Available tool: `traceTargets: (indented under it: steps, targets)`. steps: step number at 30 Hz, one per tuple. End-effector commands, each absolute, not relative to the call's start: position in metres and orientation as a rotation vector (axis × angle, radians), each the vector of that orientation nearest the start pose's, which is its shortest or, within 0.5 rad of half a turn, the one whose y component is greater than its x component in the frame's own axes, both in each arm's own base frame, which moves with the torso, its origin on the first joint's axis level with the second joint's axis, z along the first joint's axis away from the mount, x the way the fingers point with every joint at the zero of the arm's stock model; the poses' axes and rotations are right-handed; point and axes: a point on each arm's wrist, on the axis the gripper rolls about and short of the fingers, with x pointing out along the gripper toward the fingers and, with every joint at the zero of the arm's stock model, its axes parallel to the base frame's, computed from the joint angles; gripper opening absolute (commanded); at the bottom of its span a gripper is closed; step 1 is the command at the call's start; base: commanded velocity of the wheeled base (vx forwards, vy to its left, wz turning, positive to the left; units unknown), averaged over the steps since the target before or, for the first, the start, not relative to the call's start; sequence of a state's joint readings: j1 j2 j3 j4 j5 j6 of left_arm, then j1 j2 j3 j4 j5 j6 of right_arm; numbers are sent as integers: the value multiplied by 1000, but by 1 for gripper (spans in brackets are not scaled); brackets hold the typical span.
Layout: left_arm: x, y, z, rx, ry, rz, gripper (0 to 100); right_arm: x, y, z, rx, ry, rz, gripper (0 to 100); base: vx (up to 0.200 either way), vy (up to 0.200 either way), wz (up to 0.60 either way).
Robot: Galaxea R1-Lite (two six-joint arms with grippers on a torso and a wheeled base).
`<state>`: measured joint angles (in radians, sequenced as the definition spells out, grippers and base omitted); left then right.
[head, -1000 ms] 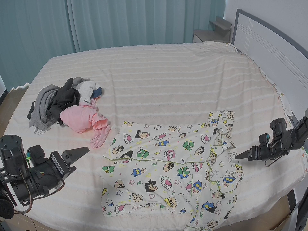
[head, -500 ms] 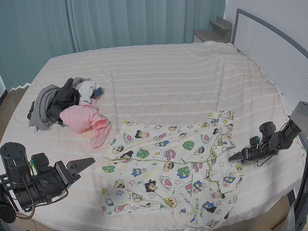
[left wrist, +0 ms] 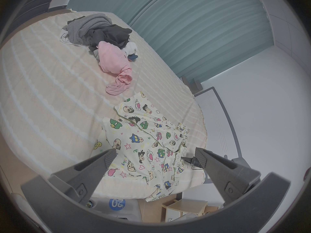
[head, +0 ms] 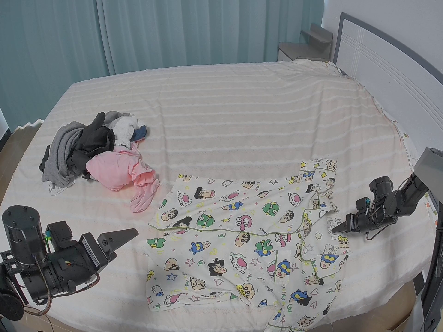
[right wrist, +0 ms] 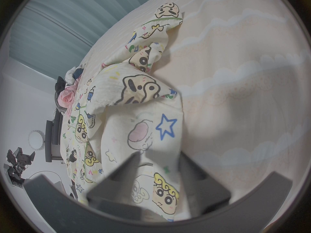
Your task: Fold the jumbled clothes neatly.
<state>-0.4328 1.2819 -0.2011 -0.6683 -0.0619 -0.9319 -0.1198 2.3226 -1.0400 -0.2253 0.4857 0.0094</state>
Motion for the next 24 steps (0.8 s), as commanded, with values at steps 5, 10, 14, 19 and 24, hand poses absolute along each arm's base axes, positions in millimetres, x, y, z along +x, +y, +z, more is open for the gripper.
traceTargets:
  steps: [5, 10, 14, 19, 24]
  targets:
    - [143, -68, 126, -821, 612, -253, 100, 370, -43, -3, 331, 991, 309, 0, 0, 0, 0]
    - [143, -67, 124, -818, 620, -248, 100, 369, -56, 7, 342, 962, 281, 0, 0, 0, 0]
    - [143, -67, 124, -817, 620, -247, 100, 366, -67, 9, 350, 952, 250, 0, 0, 0, 0]
    - [143, -68, 124, -818, 621, -248, 100, 367, -80, 11, 355, 929, 219, 0, 0, 0, 0]
    - [143, -68, 124, -817, 621, -248, 100, 369, -87, 14, 353, 911, 200, 0, 0, 0, 0]
